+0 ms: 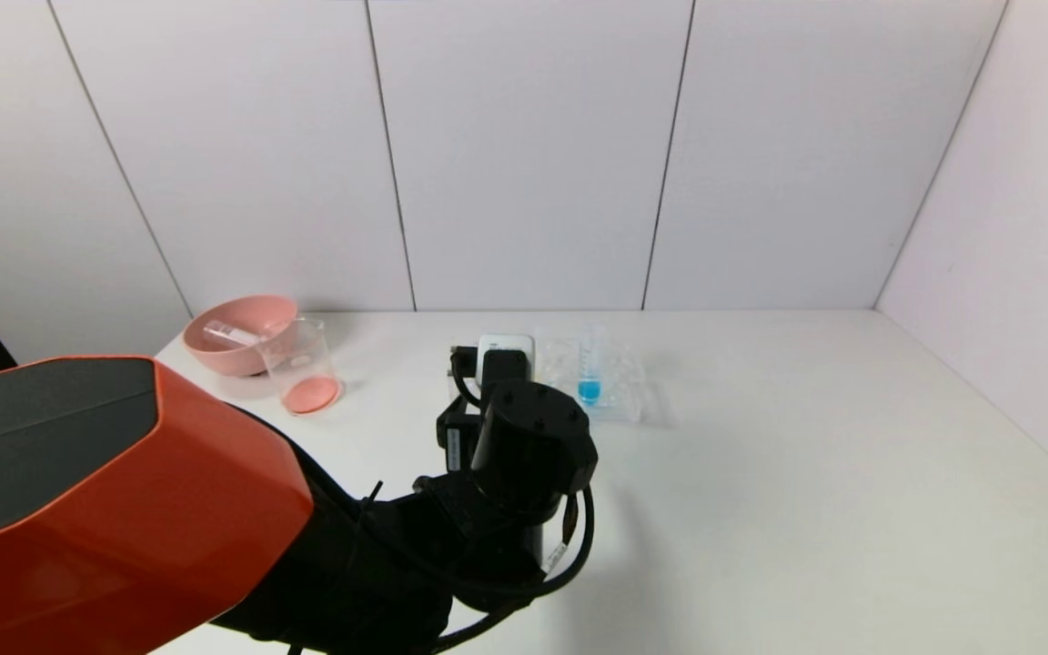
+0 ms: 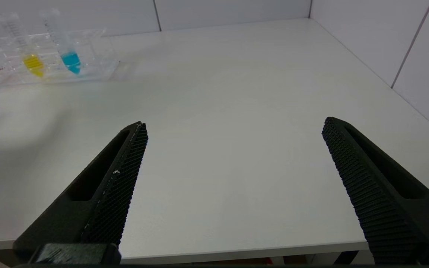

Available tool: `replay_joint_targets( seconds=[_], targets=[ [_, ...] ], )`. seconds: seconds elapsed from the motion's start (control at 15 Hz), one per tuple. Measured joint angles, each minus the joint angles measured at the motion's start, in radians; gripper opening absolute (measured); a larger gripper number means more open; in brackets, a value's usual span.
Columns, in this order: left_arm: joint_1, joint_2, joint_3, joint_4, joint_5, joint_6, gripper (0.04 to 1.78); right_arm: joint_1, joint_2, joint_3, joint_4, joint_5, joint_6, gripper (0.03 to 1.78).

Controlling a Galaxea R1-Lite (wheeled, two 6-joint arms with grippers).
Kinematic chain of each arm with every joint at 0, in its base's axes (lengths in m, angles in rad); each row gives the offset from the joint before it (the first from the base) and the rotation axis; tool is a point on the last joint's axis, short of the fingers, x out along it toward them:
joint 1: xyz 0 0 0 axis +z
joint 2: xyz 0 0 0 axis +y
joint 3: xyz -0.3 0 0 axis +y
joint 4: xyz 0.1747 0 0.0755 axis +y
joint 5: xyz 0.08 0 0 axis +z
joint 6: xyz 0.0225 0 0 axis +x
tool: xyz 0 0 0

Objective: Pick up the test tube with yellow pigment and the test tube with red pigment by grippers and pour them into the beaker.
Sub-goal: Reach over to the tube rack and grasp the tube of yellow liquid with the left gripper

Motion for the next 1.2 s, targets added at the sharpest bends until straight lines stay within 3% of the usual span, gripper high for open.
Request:
replay_joint_targets(
  seconds=[0.33, 0.87, 1.2],
  targets=[
    [0.081, 0.089, -0.142, -0.009, -0.105, 0.053, 1.76, 0.0, 0.0, 0.0, 0.0, 0.0, 0.0, 1.71],
    [0.151, 0.233, -0.354, -0.001, -0.114, 0.104, 1.76, 0.0, 0.0, 0.0, 0.0, 0.0, 0.0, 1.71],
    [0.166, 0.269, -0.405, -0.004, -0.117, 0.127, 1.76, 0.0, 0.0, 0.0, 0.0, 0.0, 0.0, 1.71]
  ],
)
